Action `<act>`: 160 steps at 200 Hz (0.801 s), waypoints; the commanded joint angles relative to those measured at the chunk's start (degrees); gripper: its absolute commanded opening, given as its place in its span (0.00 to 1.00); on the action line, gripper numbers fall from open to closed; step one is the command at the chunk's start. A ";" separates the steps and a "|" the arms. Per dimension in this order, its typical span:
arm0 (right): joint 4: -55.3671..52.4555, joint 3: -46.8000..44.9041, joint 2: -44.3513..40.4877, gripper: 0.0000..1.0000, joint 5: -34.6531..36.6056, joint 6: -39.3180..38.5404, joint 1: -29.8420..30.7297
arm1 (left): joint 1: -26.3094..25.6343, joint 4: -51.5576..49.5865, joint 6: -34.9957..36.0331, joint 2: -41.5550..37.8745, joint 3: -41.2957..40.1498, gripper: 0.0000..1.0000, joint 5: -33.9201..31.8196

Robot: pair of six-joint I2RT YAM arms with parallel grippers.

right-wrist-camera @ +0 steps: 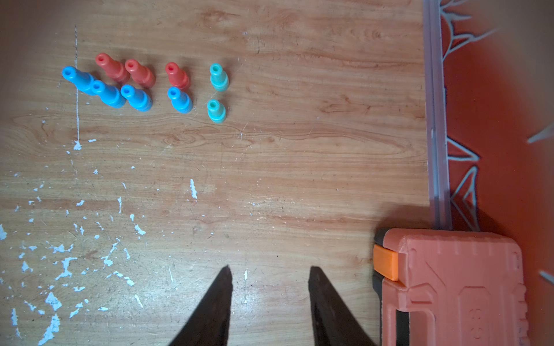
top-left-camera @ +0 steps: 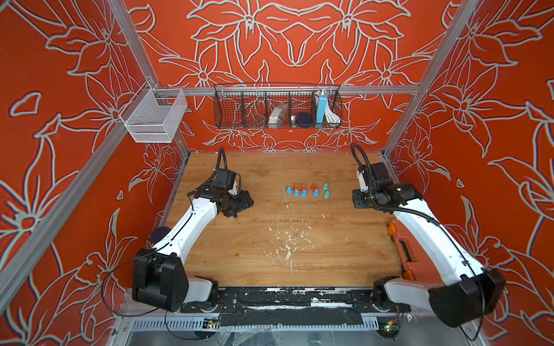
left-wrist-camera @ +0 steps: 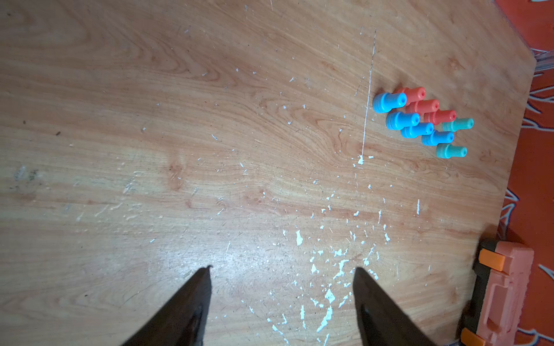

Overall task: Close the stamp cap
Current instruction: Reset both arms

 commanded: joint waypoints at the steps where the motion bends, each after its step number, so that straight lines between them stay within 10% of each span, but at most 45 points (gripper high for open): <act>1: 8.34 -4.86 -2.92 0.46 -1.33 1.67 -0.60 | -0.28 0.77 0.94 -3.11 -1.05 0.75 -1.46; 160: 39.34 -40.88 -17.63 0.48 15.66 -10.82 -2.71 | 0.06 26.12 10.77 -28.66 -28.94 0.84 -28.34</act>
